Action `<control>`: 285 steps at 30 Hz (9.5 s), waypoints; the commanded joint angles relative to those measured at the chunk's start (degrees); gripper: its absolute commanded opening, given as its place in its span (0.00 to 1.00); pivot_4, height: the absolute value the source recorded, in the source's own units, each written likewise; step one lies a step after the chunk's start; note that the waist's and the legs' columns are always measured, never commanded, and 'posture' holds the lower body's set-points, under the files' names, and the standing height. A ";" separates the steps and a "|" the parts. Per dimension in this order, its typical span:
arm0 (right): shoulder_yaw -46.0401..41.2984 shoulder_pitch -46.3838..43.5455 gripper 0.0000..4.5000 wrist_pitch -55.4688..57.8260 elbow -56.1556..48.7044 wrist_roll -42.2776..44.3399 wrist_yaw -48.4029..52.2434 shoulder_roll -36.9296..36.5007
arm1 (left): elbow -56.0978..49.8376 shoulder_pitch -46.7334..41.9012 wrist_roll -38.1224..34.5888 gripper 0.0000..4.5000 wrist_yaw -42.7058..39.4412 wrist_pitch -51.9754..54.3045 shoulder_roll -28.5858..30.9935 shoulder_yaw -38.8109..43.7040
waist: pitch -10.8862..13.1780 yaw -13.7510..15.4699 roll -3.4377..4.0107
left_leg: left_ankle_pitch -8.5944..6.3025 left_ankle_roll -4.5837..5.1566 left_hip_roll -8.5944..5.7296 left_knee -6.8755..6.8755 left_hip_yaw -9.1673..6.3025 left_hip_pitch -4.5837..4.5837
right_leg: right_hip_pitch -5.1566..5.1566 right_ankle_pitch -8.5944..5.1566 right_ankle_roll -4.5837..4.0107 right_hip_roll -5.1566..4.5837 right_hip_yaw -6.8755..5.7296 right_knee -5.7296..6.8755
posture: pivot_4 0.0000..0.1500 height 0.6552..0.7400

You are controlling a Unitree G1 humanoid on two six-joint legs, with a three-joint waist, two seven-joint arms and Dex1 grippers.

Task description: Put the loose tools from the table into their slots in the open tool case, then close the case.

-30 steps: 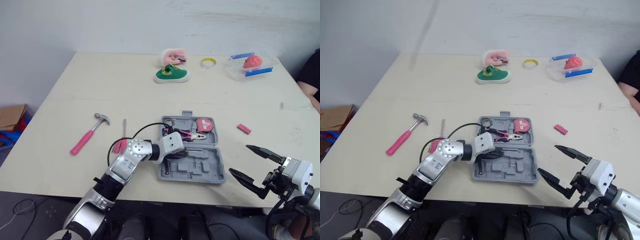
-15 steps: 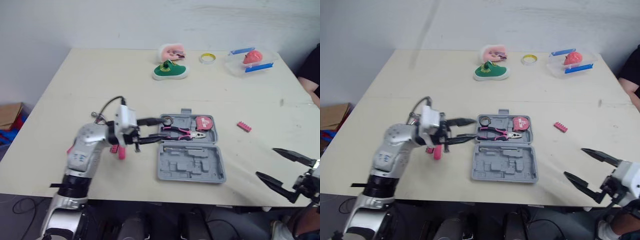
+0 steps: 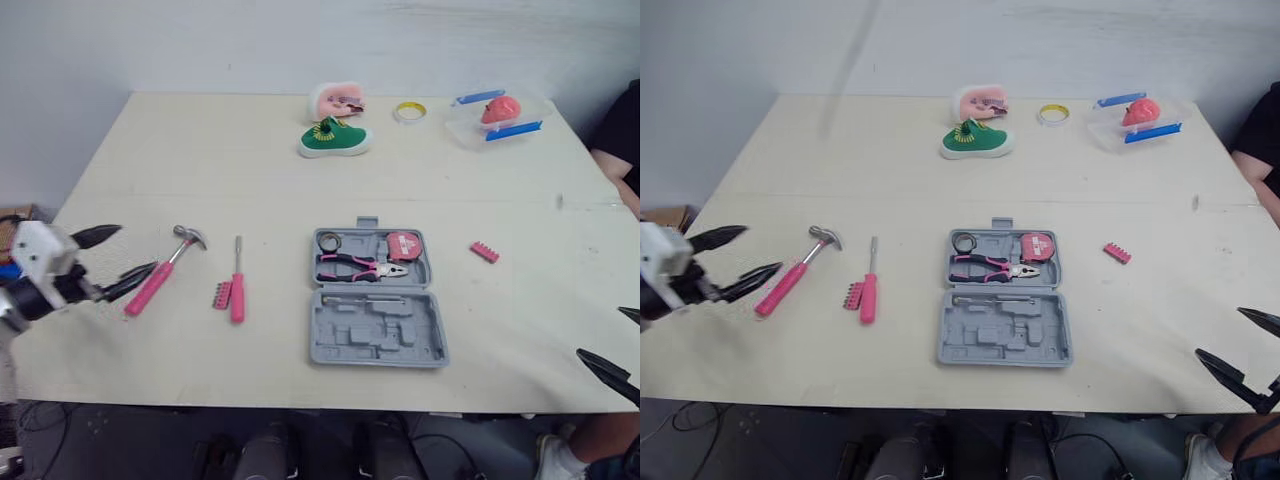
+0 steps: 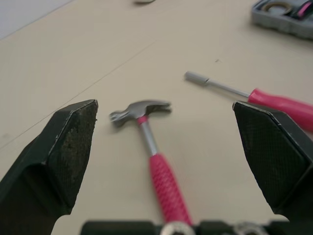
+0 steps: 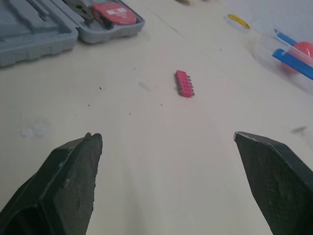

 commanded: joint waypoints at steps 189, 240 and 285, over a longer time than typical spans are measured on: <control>10.73 8.96 1.00 10.66 -33.04 4.64 -7.34 11.86 | -7.65 -25.64 25.89 0.01 3.52 34.23 -34.21 -65.85 | -0.59 1.90 -0.24 | 0.17 0.16 0.17 0.42 -0.11 0.52 | 0.51 -0.11 -0.31 0.15 -0.27 0.73 | 1.00 1.00; -4.66 0.80 1.00 -0.80 6.44 0.11 0.00 -4.54 | 0.58 7.61 0.70 1.00 5.55 -2.11 -2.88 6.98 | 0.01 0.21 -0.01 | -0.16 -0.01 0.20 -0.01 -0.07 0.05 | 0.01 -0.11 -0.24 0.11 -0.32 -0.02 | 1.00 1.00; 17.23 -7.65 1.00 13.09 -29.62 6.06 -7.41 8.31 | -28.20 20.26 5.01 1.00 28.85 7.81 -28.55 -13.51 | 0.03 0.31 -0.26 | 0.41 -0.40 0.20 -0.52 0.25 0.09 | -0.62 -0.26 -0.58 0.24 -0.03 0.76 | 1.00 1.00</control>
